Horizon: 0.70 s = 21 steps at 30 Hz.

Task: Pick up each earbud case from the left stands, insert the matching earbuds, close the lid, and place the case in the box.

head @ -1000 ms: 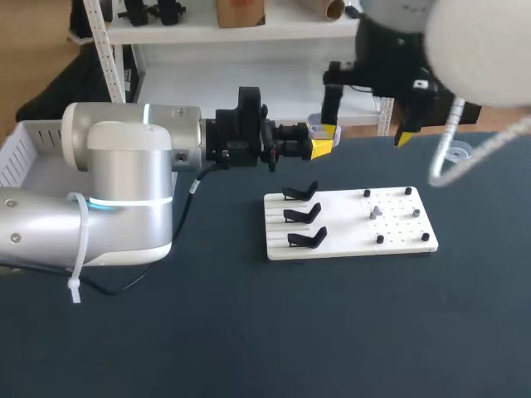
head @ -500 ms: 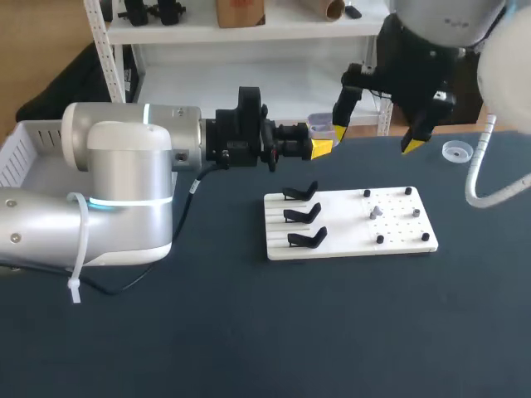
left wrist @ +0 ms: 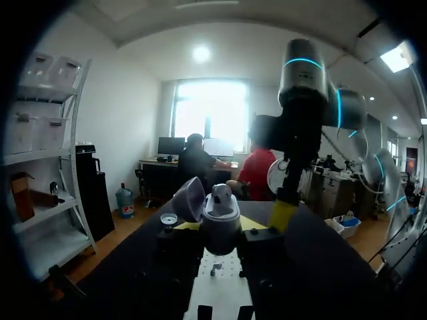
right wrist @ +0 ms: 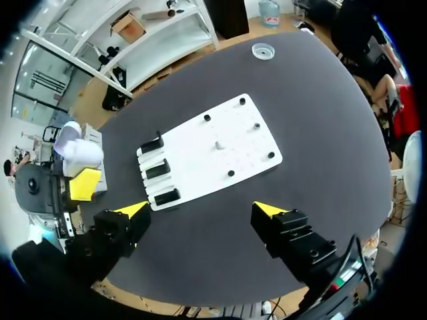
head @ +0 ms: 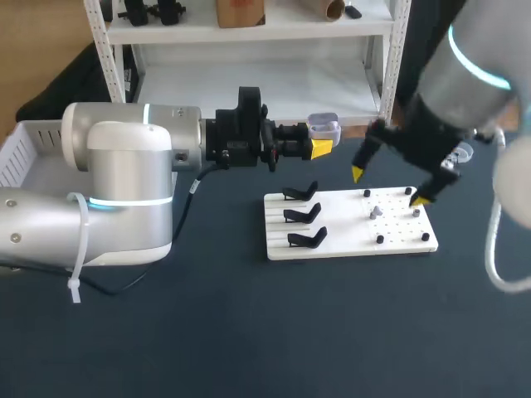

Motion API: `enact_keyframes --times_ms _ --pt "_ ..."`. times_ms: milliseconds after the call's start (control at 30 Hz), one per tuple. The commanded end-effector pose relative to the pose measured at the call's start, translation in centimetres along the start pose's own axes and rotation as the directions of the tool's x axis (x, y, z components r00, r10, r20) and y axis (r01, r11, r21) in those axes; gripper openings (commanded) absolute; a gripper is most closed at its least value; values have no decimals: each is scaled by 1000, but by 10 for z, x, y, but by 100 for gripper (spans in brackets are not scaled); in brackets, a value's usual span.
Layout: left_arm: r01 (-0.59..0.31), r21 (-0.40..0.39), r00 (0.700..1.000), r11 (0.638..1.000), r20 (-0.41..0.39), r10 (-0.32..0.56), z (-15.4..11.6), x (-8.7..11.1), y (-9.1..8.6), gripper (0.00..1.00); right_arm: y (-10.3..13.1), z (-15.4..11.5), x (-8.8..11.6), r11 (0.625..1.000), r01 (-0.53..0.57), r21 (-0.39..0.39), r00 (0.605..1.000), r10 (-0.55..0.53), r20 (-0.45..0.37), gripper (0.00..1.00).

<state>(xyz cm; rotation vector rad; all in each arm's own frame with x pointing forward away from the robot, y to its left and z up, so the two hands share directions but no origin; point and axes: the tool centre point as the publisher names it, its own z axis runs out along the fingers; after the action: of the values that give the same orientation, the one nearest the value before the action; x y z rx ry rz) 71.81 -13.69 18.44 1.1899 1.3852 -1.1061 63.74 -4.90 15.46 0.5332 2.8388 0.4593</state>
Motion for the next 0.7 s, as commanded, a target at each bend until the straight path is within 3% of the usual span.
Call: enact_keyframes --times_ms 33,267,333,367,400,433,533,700 --pt "-1 -6 1000 1000 3 1 0 1 -1 0 -10 27 -3 998 10 -58 1000 -10 2 100" --pt "-1 -6 1000 1000 3 1 0 1 -1 0 -22 56 -20 996 45 -79 998 -47 -33 98" --pt "-1 -6 1000 1000 3 1 0 1 -1 0 -24 63 -25 995 71 -69 997 -72 -24 73" --pt "-1 -6 1000 1000 3 1 0 1 -1 0 -25 69 -28 994 90 -58 996 -90 -8 55" --pt "-1 -6 1000 1000 3 1 0 1 -1 0 -25 72 -31 993 106 -52 994 -106 2 52" --pt "-1 -6 1000 1000 3 1 0 1 -1 0 -26 76 -33 992 115 -49 993 -115 11 50" --pt "-1 -6 1000 1000 3 1 0 1 -1 0 -28 89 -41 992 123 -33 992 -122 32 56" --pt "-1 -6 1000 1000 3 1 0 1 -1 0 -30 102 -47 993 119 -2 990 -118 82 51"
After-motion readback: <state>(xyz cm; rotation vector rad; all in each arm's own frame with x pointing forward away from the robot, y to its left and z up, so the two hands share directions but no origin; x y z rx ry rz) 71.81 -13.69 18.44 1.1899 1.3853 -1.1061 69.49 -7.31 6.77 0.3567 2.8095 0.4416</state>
